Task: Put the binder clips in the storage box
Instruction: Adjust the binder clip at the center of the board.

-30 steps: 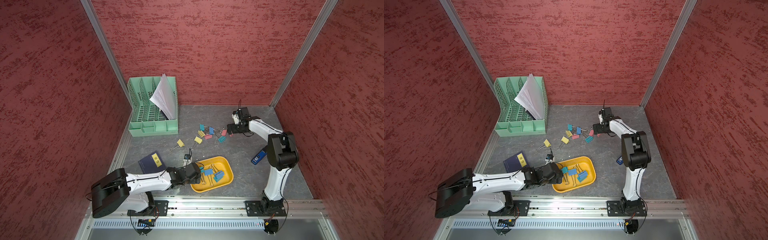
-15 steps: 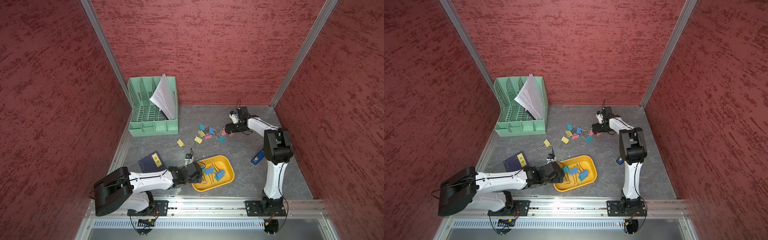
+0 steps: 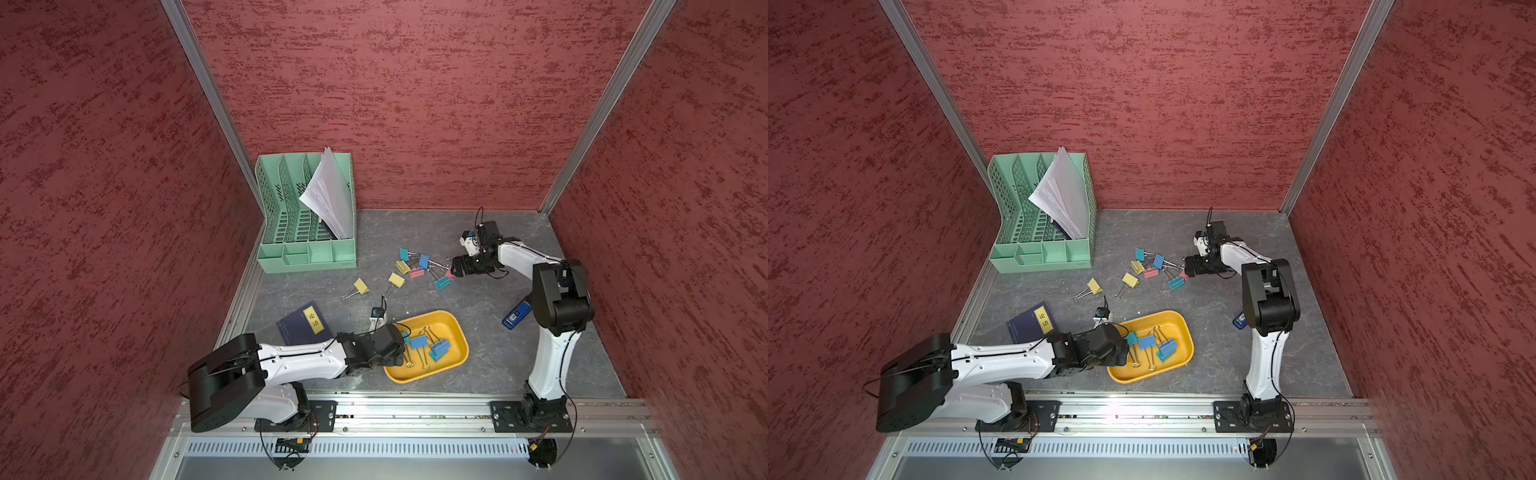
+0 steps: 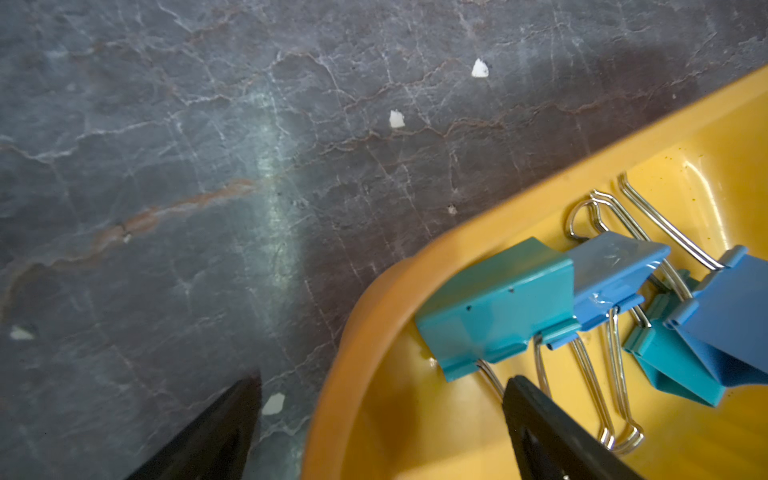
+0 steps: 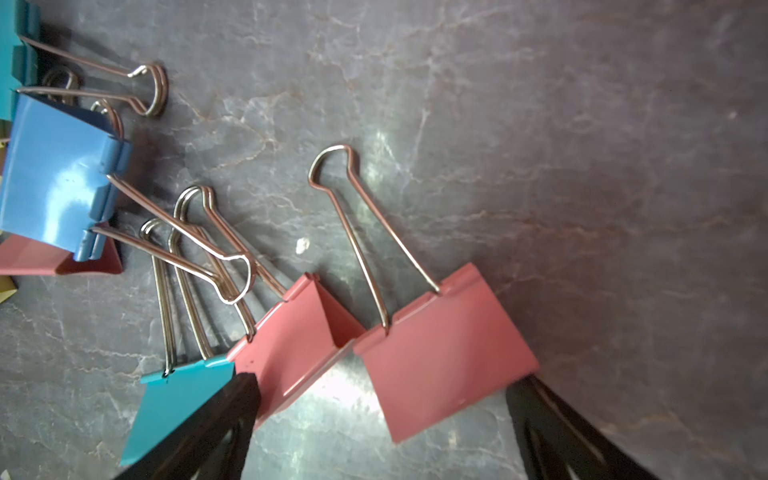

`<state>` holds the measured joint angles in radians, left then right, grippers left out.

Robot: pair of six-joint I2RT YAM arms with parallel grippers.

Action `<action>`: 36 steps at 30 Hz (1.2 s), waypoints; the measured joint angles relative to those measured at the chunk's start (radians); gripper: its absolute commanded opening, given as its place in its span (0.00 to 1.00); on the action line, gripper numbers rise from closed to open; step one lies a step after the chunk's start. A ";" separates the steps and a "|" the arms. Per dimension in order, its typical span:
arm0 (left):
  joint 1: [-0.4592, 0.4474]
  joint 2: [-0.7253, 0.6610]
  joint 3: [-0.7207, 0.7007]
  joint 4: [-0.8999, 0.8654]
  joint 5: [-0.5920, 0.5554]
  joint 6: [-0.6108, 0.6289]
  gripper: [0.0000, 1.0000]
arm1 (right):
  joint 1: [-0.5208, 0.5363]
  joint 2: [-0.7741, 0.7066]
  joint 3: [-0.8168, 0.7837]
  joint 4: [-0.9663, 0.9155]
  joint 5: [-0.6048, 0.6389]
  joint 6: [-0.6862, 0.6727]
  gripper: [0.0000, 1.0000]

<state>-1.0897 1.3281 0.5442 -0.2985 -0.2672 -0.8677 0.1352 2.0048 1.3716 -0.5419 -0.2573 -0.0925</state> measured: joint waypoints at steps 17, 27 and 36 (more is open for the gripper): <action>0.000 0.000 0.000 0.000 0.000 0.000 0.96 | 0.011 -0.040 -0.014 0.017 -0.008 0.031 0.98; 0.000 0.000 0.000 0.000 0.000 0.000 0.96 | -0.002 -0.035 0.061 0.000 0.086 0.060 0.86; 0.000 0.007 0.008 -0.010 0.000 0.000 0.96 | -0.044 0.192 0.384 -0.079 0.070 0.158 0.21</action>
<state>-1.0897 1.3350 0.5518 -0.3080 -0.2668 -0.8677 0.0914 2.1967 1.7554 -0.6212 -0.1871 0.0650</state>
